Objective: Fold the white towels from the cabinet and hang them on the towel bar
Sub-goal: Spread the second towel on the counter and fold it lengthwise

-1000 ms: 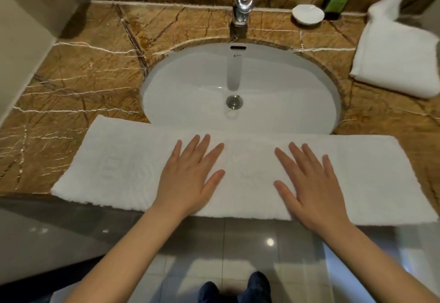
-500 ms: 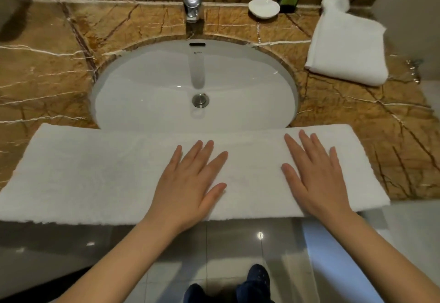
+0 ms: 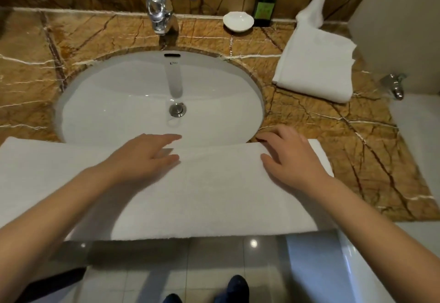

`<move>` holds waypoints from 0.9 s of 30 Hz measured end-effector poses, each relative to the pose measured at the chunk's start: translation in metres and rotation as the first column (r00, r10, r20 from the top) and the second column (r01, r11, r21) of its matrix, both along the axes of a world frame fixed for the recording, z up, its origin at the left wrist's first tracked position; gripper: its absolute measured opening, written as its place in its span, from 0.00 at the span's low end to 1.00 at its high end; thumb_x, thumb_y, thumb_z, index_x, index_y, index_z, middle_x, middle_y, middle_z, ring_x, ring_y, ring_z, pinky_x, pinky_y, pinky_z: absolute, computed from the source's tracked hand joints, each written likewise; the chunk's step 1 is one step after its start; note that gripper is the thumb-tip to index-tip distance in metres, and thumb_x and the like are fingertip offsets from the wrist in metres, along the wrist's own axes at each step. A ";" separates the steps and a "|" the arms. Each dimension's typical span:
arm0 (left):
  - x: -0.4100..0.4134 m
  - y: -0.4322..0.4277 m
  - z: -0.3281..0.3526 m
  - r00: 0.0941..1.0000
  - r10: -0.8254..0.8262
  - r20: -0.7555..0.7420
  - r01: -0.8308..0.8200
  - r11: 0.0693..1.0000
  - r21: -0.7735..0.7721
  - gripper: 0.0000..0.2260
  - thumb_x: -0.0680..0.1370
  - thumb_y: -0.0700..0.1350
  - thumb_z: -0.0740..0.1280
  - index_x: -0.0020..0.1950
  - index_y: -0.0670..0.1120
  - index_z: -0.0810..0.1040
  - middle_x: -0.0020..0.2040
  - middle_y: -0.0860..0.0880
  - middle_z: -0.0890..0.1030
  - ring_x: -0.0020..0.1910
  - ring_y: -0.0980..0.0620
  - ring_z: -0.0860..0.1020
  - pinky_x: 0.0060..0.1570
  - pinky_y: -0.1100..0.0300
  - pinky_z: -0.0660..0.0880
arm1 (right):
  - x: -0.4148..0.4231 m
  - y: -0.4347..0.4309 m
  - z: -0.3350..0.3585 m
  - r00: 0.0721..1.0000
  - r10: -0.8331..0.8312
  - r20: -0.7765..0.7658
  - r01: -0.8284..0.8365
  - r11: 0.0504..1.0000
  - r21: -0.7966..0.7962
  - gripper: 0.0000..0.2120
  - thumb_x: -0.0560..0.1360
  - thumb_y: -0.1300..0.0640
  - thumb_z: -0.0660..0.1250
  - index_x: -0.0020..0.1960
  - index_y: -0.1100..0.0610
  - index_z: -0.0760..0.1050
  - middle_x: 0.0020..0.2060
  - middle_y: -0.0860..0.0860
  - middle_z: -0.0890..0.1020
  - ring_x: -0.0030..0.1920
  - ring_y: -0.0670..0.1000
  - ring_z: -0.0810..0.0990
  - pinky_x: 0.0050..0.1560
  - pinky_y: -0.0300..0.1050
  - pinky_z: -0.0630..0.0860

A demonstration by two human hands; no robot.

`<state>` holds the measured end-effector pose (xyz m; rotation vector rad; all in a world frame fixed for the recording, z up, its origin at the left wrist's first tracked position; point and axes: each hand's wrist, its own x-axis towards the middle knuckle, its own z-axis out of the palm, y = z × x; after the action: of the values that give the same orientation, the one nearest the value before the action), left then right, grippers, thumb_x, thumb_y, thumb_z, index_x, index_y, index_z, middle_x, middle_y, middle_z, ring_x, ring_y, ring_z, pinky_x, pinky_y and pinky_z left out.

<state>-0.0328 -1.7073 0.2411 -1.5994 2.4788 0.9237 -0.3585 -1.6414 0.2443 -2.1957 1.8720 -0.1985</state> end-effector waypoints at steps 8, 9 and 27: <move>0.018 -0.029 0.003 0.997 0.033 -0.067 -0.021 0.986 0.166 0.05 0.72 0.46 0.74 0.38 0.52 0.80 0.25 0.56 0.65 0.26 0.58 0.65 0.30 0.66 0.62 | -0.019 -0.022 0.003 0.992 0.123 0.013 -0.123 0.984 0.127 0.11 0.71 0.42 0.66 0.44 0.42 0.64 0.37 0.36 0.68 0.37 0.41 0.68 0.31 0.36 0.60; 0.019 -0.028 0.004 0.995 0.042 -0.085 -0.029 0.988 0.154 0.05 0.72 0.46 0.74 0.37 0.51 0.80 0.25 0.56 0.65 0.26 0.58 0.65 0.31 0.64 0.62 | -0.021 -0.024 0.003 0.992 0.125 -0.029 -0.120 0.985 0.128 0.13 0.71 0.39 0.65 0.41 0.43 0.63 0.35 0.37 0.68 0.34 0.41 0.67 0.29 0.38 0.58; 0.048 0.092 0.016 0.614 0.756 -0.228 -0.788 0.570 -0.232 0.17 0.75 0.49 0.69 0.62 0.46 0.76 0.60 0.45 0.78 0.60 0.46 0.74 0.58 0.49 0.71 | 0.118 -0.032 0.039 0.948 0.309 0.070 -0.313 0.948 0.060 0.15 0.76 0.50 0.62 0.62 0.50 0.73 0.56 0.49 0.75 0.58 0.52 0.72 0.53 0.47 0.67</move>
<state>0.0156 -1.6154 0.2567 -2.9494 1.9700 0.6543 -0.2401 -1.6732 0.2833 -2.3689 1.4514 -0.1350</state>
